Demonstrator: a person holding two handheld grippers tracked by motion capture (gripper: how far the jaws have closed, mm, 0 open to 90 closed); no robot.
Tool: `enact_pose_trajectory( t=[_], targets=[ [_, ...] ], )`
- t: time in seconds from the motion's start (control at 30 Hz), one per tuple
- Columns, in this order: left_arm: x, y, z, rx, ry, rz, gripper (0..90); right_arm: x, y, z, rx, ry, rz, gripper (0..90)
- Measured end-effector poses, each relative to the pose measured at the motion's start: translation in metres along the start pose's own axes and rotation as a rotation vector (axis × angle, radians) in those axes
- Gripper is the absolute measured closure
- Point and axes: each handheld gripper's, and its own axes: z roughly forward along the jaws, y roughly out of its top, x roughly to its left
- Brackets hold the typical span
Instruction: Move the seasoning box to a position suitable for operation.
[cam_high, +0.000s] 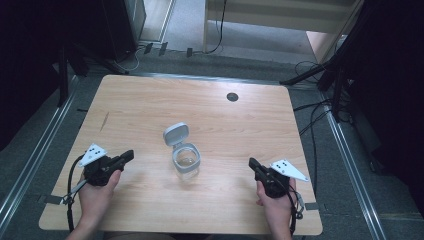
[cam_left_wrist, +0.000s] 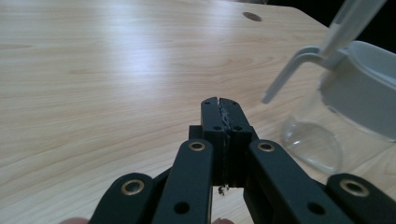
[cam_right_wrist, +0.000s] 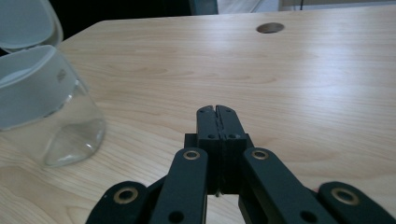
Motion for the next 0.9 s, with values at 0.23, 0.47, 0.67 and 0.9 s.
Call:
enact_pose_trajectory(
  t=[0.23, 0.47, 0.67, 0.9],
  targets=[
    [-0.026, 0.005, 0.019, 0.033, -0.065, 0.024, 90.0, 0.023, 0.008, 0.025, 0.017, 0.068, -0.031, 90.0],
    [-0.050, 0.007, 0.031, 0.058, -0.103, 0.060, 90.0, 0.042, 0.012, 0.047, 0.031, 0.136, -0.042, 90.0],
    [-0.066, 0.006, 0.037, 0.073, -0.118, 0.076, 90.0, 0.062, 0.015, 0.066, 0.048, 0.189, -0.064, 90.0],
    [-0.078, 0.006, 0.039, 0.070, -0.124, 0.088, 90.0, 0.074, 0.019, 0.081, 0.050, 0.224, -0.068, 90.0]
  ],
)
